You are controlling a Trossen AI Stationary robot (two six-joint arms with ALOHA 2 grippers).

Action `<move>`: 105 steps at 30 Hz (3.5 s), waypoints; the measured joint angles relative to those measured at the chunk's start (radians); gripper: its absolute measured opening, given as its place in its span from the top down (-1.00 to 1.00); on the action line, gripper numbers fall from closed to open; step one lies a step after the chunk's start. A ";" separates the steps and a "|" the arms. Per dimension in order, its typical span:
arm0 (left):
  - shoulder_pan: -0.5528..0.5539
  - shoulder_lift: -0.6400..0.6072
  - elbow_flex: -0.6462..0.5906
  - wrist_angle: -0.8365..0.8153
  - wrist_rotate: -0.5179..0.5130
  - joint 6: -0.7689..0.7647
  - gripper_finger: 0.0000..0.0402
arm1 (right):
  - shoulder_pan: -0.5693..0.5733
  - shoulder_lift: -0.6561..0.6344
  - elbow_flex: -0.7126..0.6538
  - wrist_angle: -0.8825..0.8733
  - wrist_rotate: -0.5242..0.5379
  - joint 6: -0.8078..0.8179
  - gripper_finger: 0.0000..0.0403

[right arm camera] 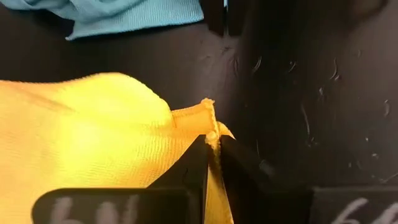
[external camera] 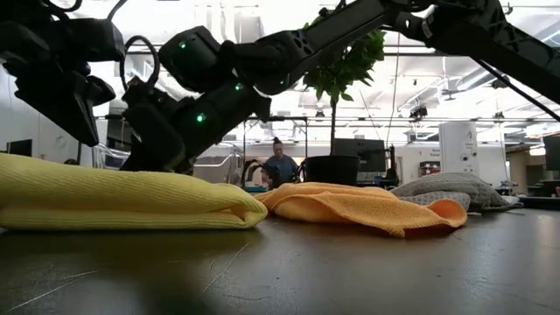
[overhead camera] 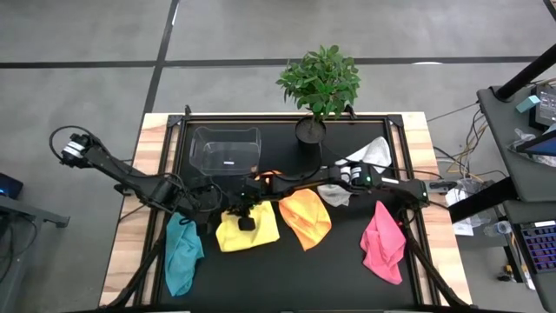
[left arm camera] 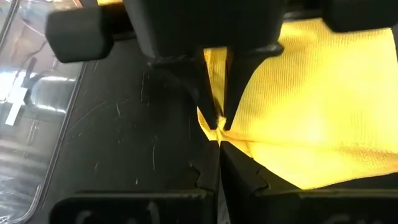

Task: Fold microfiber towels
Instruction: Fold the yellow towel

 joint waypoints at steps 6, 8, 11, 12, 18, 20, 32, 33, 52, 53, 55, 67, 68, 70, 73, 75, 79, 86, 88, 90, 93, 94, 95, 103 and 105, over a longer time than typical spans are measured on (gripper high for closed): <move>0.000 0.000 0.000 0.001 0.000 0.000 1.00 | 0.000 -0.020 0.000 -0.008 0.001 -0.014 0.83; 0.000 0.000 0.000 0.002 0.001 0.000 1.00 | 0.000 -0.021 0.000 -0.009 0.002 -0.015 0.83; 0.000 0.000 0.000 0.001 0.000 0.000 1.00 | 0.000 -0.022 0.000 -0.010 0.002 -0.017 0.86; 0.000 0.000 0.000 0.002 0.001 0.000 1.00 | 0.000 -0.022 0.000 -0.013 0.003 -0.022 0.89; 0.000 -0.001 0.000 0.002 0.001 0.000 1.00 | 0.001 -0.022 -0.001 -0.024 0.018 -0.045 0.96; 0.000 -0.001 0.000 0.003 0.001 -0.009 1.00 | 0.001 -0.023 -0.001 -0.033 0.018 -0.056 0.96; -0.001 0.002 -0.004 0.009 0.044 -0.260 1.00 | 0.062 -0.139 -0.002 -0.308 -0.019 -0.214 0.96; -0.002 0.002 -0.008 0.014 0.065 -0.283 1.00 | 0.072 -0.148 -0.002 -0.332 -0.032 -0.221 0.96; -0.043 0.135 -0.207 0.402 0.192 -0.461 0.25 | 0.145 -0.176 -0.013 -0.377 -0.043 -0.213 0.96; -0.043 0.149 -0.208 0.421 0.196 -0.451 0.25 | 0.144 -0.176 -0.013 -0.376 -0.043 -0.211 0.96; -0.043 0.180 -0.206 0.436 0.204 -0.448 0.26 | 0.144 -0.176 -0.014 -0.376 -0.042 -0.209 0.96; -0.042 0.254 -0.175 0.425 0.207 -0.385 0.78 | 0.143 -0.175 -0.017 -0.368 -0.042 -0.207 0.96; -0.041 0.246 -0.174 0.425 0.207 -0.372 0.87 | 0.143 -0.175 -0.018 -0.367 -0.042 -0.207 0.96; -0.042 0.223 -0.167 0.417 0.226 -0.362 0.96 | 0.143 -0.175 -0.020 -0.367 -0.042 -0.206 0.96; -0.041 0.168 -0.160 0.416 0.224 -0.344 0.96 | 0.143 -0.174 -0.024 -0.367 -0.042 -0.202 0.96; -0.041 0.135 -0.160 0.408 0.222 -0.335 0.98 | 0.143 -0.174 -0.025 -0.367 -0.042 -0.204 0.96; -0.039 0.062 -0.160 0.391 0.216 -0.332 0.99 | 0.143 -0.173 -0.024 -0.367 -0.042 -0.207 0.96; -0.039 -0.025 -0.160 0.362 0.212 -0.341 0.98 | 0.143 -0.178 -0.023 -0.325 0.059 -0.216 0.96; -0.039 -0.029 -0.160 0.364 0.206 -0.341 0.98 | 0.142 -0.179 -0.023 -0.275 0.073 -0.222 0.96; -0.039 -0.025 -0.160 0.365 0.190 -0.341 0.98 | 0.136 -0.179 -0.023 -0.217 0.072 -0.216 0.96; -0.039 -0.009 -0.160 0.371 0.189 -0.342 0.98 | 0.124 -0.178 -0.029 -0.128 0.073 -0.196 0.96; -0.039 -0.004 -0.160 0.372 0.189 -0.342 0.98 | 0.119 -0.178 -0.034 -0.100 0.074 -0.191 0.96; -0.039 0.001 -0.160 0.372 0.190 -0.343 0.98 | 0.114 -0.178 -0.043 -0.068 0.073 -0.183 0.96; -0.039 0.014 -0.160 0.455 0.192 -0.294 0.98 | 0.093 -0.177 -0.160 0.115 0.071 -0.110 0.90; -0.039 0.014 -0.160 0.464 0.196 -0.289 0.98 | 0.090 -0.176 -0.183 0.160 0.071 -0.081 0.83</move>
